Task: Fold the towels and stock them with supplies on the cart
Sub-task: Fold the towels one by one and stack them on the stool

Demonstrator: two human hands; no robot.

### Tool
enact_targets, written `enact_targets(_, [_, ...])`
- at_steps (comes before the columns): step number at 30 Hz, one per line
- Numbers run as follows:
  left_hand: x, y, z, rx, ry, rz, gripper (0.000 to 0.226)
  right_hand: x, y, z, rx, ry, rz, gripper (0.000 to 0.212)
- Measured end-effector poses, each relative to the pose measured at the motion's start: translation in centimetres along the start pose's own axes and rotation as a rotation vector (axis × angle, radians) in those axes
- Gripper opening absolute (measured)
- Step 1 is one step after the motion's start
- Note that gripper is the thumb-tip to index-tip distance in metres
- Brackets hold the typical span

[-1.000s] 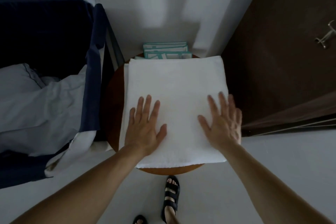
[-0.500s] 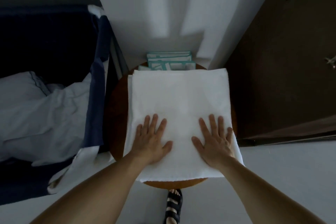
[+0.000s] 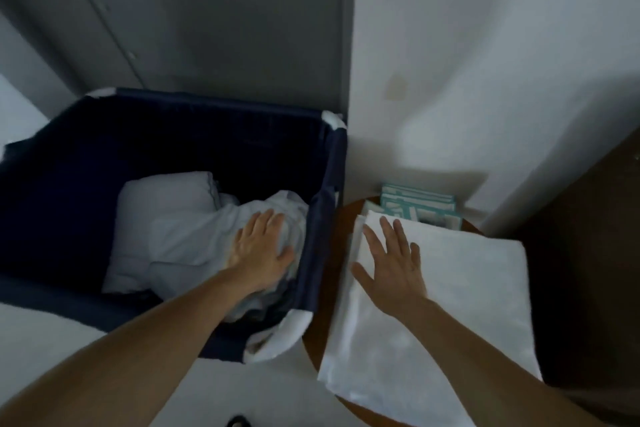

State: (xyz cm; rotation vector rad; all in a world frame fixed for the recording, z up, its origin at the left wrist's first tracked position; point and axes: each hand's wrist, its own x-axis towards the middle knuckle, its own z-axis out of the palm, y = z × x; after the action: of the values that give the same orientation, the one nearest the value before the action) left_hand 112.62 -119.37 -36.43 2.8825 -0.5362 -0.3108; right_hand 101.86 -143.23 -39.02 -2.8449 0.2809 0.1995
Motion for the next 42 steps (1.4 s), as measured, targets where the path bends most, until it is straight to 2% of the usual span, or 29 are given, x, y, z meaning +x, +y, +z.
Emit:
enact_targets(4, [0.2,-11.2,-2.8,0.004,-0.001,-0.159,0.075,5.0,-8.1,-0.1,0.022,0.013,-0.149,0.076])
enact_targets(7, [2.1,-19.0,-3.6,0.005,-0.025,-0.236,0.076,9.2,-13.8,1.1,0.029,-0.018,-0.182,0.077])
enact_targets(14, [11.4,-33.4,-1.3,-0.053,-0.135,-0.194,0.075,20.3,-24.1,9.1,0.062,-0.247,-0.025,0.083])
enact_targets(19, [15.9,-39.3,5.0,-0.005,-0.305,-0.118,0.075,25.1,-26.9,19.9,0.201,-0.468,0.212,0.091])
enact_targets(24, [19.9,-42.2,14.3,-0.034,-0.374,0.027,0.073,28.0,-25.9,32.2,0.318,-0.618,0.43,0.114])
enact_targets(29, [22.2,-43.2,22.3,-0.06,-0.368,0.106,0.071,29.1,-25.7,43.0,0.332,-0.749,0.46,0.136])
enact_targets(32, [23.5,-43.1,25.3,-0.026,-0.394,0.188,0.078,28.5,-26.5,46.3,0.264,-0.77,0.411,0.123])
enact_targets(35, [24.6,-42.9,26.5,-0.002,-0.378,0.223,0.079,28.1,-26.7,47.3,0.091,-0.597,0.346,0.071])
enact_targets(37, [24.7,-42.6,26.2,0.006,-0.383,0.217,0.081,28.1,-26.6,46.9,0.032,-0.518,0.305,0.048])
enact_targets(39, [24.3,-42.3,25.2,0.02,-0.416,0.233,0.081,28.1,-26.2,45.3,0.048,-0.522,0.26,0.042])
enact_targets(42, [23.8,-41.5,22.6,-0.022,-0.484,0.285,0.088,27.0,-25.6,41.4,0.086,-0.527,0.259,0.046])
